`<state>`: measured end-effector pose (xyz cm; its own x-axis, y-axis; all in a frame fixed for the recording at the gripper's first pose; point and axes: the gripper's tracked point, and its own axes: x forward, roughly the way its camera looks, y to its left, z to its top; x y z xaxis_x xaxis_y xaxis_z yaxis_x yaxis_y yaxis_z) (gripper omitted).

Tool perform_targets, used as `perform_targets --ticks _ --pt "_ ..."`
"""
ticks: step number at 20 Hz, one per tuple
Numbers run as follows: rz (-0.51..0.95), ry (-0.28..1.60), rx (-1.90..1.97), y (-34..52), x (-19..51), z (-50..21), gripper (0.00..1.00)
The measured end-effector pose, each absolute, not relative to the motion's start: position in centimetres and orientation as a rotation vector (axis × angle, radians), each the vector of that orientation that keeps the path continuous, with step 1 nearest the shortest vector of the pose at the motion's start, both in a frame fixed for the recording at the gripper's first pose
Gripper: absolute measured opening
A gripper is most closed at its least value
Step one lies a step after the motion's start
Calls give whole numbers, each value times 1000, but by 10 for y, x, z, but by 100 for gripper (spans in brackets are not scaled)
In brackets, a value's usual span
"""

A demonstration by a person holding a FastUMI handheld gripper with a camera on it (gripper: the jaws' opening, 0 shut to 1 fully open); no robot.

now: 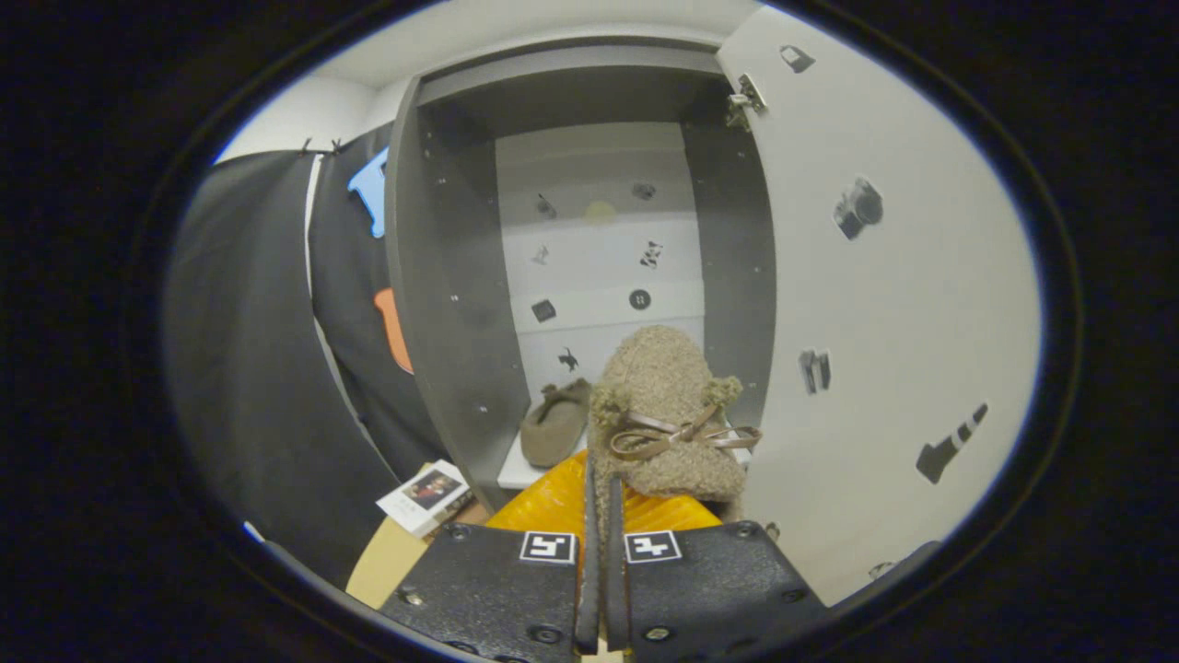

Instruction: Open the shoe cabinet door, grab the shoes and put them into the shoe cabinet, then close the shoe cabinet door.

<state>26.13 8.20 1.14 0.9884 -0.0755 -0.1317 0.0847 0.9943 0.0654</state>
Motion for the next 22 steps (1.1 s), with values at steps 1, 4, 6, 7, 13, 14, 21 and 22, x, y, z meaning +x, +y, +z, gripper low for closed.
perform_targets --ticks 1,4,6,7,13,14,21,22 --pt "-88 109 62 81 274 19 7" --pt "-88 72 4 81 309 37 7" --pt "-82 64 -21 82 337 41 7" --pt "-85 69 -26 80 353 40 7" --pt "-110 210 -58 51 451 -6 7" --pt "-122 248 -60 43 462 -18 7" --pt "-196 369 -29 7 519 -74 7" --pt "-190 371 -34 7 524 -77 7"
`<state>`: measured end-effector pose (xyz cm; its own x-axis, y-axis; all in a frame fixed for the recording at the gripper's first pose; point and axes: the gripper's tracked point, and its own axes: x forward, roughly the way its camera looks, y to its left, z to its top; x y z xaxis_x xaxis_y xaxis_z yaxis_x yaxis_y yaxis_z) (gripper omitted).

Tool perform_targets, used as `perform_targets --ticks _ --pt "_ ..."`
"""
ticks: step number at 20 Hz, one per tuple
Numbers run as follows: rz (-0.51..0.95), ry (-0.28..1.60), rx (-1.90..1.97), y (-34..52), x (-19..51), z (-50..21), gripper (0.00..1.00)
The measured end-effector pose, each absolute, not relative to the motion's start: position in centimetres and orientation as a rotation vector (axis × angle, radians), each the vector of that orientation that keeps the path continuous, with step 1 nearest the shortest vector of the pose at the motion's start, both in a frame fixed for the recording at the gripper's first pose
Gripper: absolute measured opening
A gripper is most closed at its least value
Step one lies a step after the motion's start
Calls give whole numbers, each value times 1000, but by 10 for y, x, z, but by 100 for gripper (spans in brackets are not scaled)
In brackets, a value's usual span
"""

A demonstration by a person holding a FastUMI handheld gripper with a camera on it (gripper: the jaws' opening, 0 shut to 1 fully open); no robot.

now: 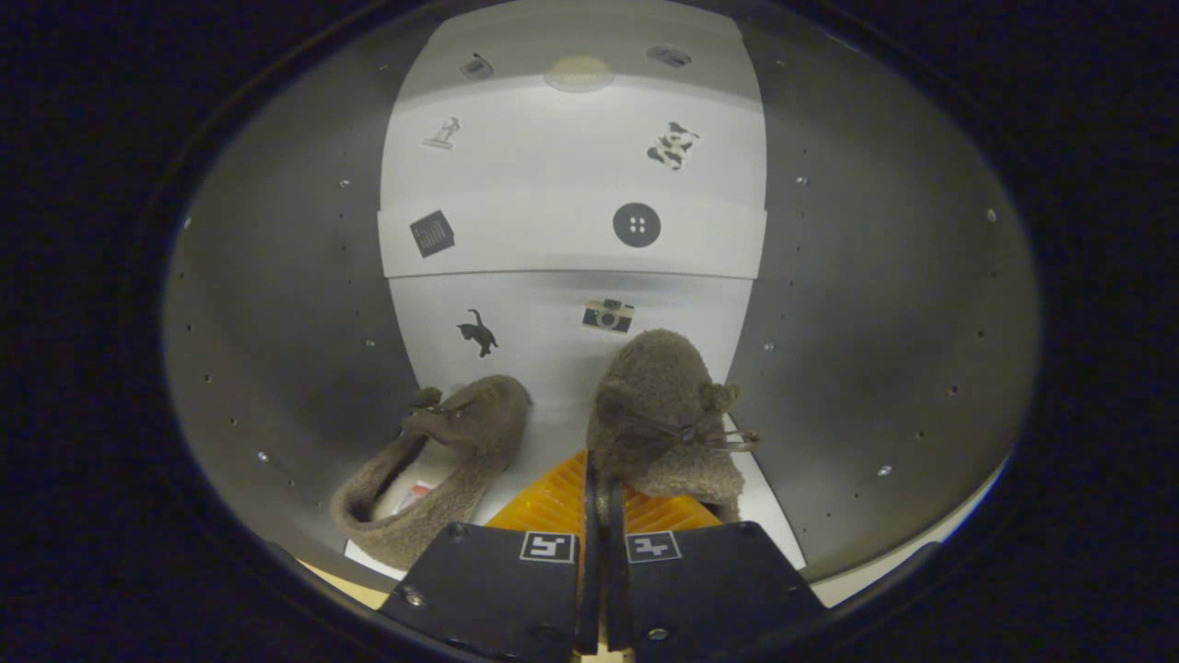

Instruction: Open the shoe cabinet door, grab the shoes and put them into the shoe cabinet, then close the shoe cabinet door.

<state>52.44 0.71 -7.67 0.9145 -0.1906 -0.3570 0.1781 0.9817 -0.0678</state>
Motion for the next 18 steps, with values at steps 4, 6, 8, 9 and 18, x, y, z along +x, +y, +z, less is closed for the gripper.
perform_targets --ticks 4,6,8,9,18 --pt "-160 439 2 10 542 -102 7" --pt "-121 476 51 17 542 -115 9" --pt "-141 451 43 10 546 -111 10" --pt "-146 454 42 11 544 -111 14" --pt "-147 414 22 26 497 -83 46"
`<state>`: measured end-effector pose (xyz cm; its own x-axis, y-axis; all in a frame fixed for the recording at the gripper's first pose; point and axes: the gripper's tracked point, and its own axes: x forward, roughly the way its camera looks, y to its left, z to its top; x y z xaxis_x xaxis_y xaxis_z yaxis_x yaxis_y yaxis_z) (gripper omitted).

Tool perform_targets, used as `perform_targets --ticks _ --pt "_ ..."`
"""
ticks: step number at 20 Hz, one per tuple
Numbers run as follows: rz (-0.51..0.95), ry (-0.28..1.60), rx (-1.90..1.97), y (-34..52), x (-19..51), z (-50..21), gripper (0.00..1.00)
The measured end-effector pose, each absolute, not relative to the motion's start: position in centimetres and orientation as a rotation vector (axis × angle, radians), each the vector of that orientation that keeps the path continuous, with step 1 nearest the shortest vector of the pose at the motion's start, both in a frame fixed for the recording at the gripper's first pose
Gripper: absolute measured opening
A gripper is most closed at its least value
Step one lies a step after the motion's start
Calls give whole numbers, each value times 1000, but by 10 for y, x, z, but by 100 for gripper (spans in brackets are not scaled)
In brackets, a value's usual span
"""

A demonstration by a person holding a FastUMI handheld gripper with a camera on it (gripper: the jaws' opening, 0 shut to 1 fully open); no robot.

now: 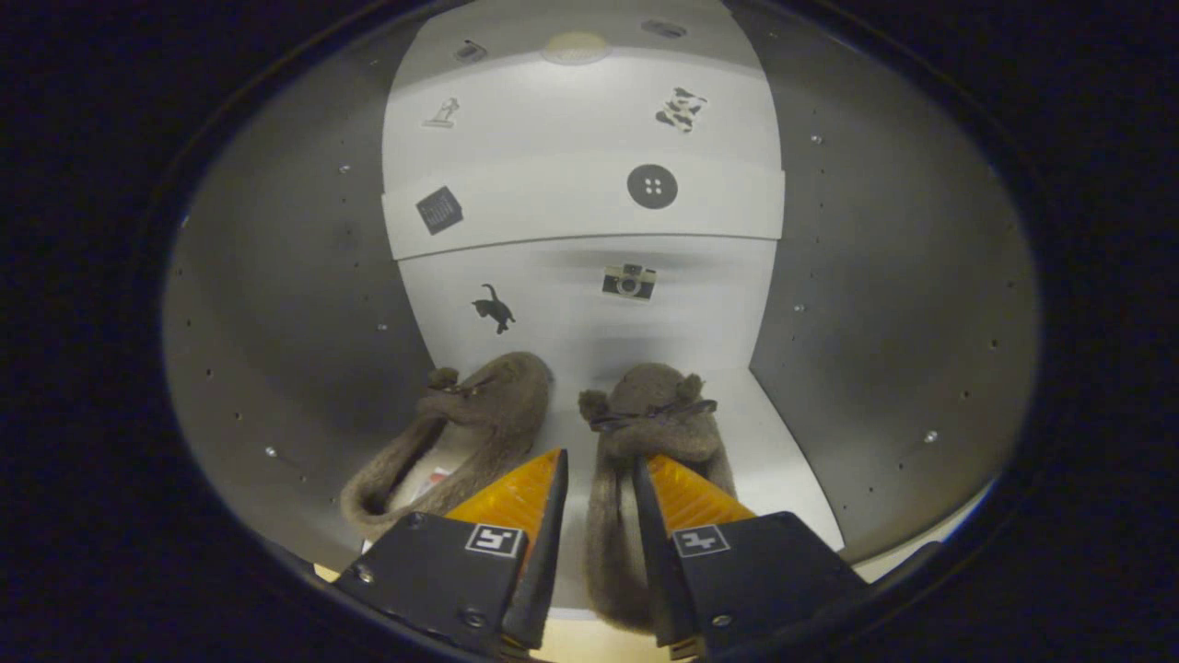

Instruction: Open the shoe cabinet door, grab the shoes and put them into the shoe cabinet, then close the shoe cabinet door.

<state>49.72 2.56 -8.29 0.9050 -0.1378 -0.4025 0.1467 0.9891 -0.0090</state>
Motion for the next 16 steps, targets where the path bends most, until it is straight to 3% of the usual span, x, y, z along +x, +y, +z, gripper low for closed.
perform_targets --ticks 3,6,13,16 --pt "-141 337 4 35 463 -58 66" --pt "-139 286 -1 46 420 -37 76" --pt "-102 126 -103 88 287 7 80" --pt "-94 103 -98 98 219 7 95"
